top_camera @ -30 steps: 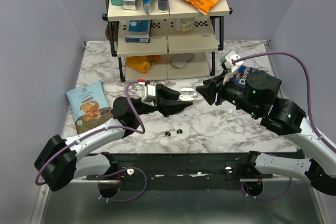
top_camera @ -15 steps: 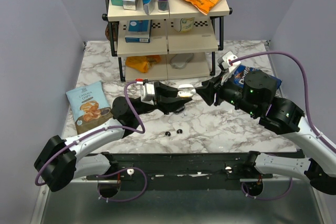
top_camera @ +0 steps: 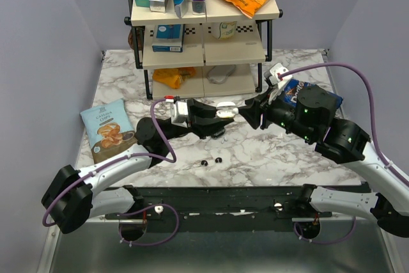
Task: Insert the wireless bluetooth earbuds into the charging case
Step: Adjust the earbud with the charging case.
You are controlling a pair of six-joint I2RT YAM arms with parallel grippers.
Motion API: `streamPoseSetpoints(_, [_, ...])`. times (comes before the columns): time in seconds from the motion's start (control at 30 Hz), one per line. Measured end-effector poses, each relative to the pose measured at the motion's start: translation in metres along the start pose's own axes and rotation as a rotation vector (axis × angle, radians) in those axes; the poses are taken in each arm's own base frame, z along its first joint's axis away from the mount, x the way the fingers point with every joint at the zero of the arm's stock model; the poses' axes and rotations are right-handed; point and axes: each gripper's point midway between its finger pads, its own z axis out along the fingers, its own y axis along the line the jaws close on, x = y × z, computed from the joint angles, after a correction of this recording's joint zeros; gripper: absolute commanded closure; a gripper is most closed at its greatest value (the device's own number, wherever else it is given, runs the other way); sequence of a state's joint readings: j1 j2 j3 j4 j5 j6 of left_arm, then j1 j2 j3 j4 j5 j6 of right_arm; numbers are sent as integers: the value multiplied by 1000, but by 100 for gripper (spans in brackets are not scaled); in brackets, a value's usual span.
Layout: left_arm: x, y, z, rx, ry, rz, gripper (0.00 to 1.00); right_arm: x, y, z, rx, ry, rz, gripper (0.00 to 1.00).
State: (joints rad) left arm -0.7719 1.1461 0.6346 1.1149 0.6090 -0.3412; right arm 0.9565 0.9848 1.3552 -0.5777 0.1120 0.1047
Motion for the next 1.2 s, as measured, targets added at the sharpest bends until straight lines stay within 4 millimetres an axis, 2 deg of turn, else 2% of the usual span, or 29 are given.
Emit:
streamPoseSetpoints(0.27, [-9, 8, 5, -19, -20, 19, 100, 3, 5, 2, -22, 12, -2, 50])
streamPoseSetpoints(0.43, [4, 17, 4, -45, 10, -1, 100, 4, 14, 2, -60, 17, -3, 48])
streamPoseSetpoints(0.7, [-5, 33, -7, -82, -12, -26, 100, -5, 6, -10, -25, -24, -11, 46])
streamPoseSetpoints(0.9, [-14, 22, -13, 8, -29, -91, 100, -15, 3, -21, -20, -66, -20, 40])
streamPoseSetpoints(1.0, [-2, 19, -15, 49, 8, -187, 100, -16, 3, -21, -19, -71, -26, 36])
streamPoseSetpoints(1.1, [24, 25, -17, 51, 76, -364, 100, -15, 3, -18, -19, -68, -31, 34])
streamPoseSetpoints(1.2, [39, 27, -20, 41, 117, -463, 100, -14, 4, -14, -18, -62, -32, 34])
